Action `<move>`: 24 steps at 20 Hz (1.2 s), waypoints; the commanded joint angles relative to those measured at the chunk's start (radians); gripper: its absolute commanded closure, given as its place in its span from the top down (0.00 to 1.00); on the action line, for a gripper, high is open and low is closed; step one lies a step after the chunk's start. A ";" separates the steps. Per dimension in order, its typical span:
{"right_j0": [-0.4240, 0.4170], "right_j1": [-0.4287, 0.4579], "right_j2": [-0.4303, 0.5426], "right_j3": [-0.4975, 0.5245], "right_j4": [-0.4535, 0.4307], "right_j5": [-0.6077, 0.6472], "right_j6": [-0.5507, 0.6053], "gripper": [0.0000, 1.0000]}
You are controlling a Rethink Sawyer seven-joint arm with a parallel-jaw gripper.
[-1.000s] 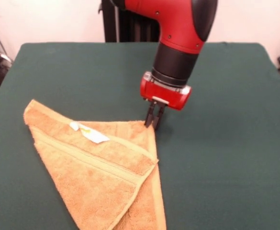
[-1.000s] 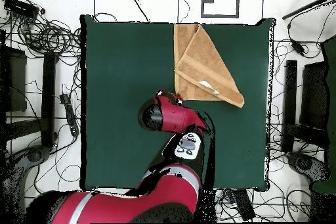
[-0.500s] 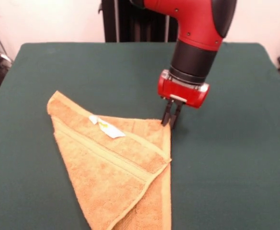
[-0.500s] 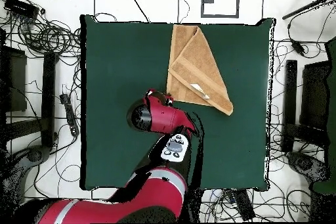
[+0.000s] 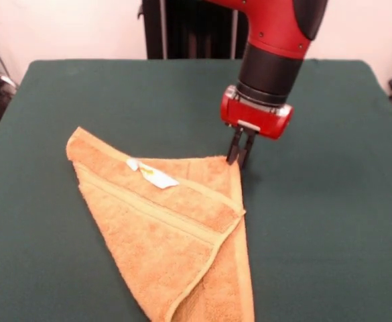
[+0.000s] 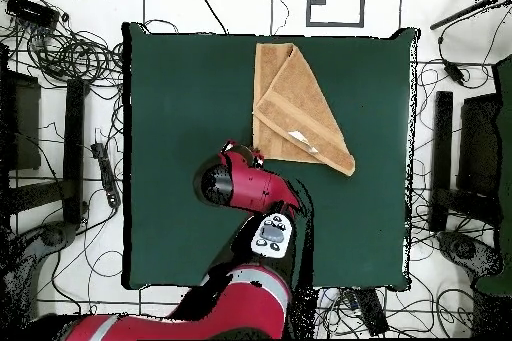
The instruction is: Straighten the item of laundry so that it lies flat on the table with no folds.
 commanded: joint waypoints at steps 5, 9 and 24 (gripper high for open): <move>0.087 -0.026 -0.020 0.065 0.077 0.180 0.233 0.00; 0.016 -0.039 -0.099 -0.065 0.018 0.226 0.119 0.00; -0.335 -0.114 0.064 -0.369 -0.155 0.632 -0.215 0.00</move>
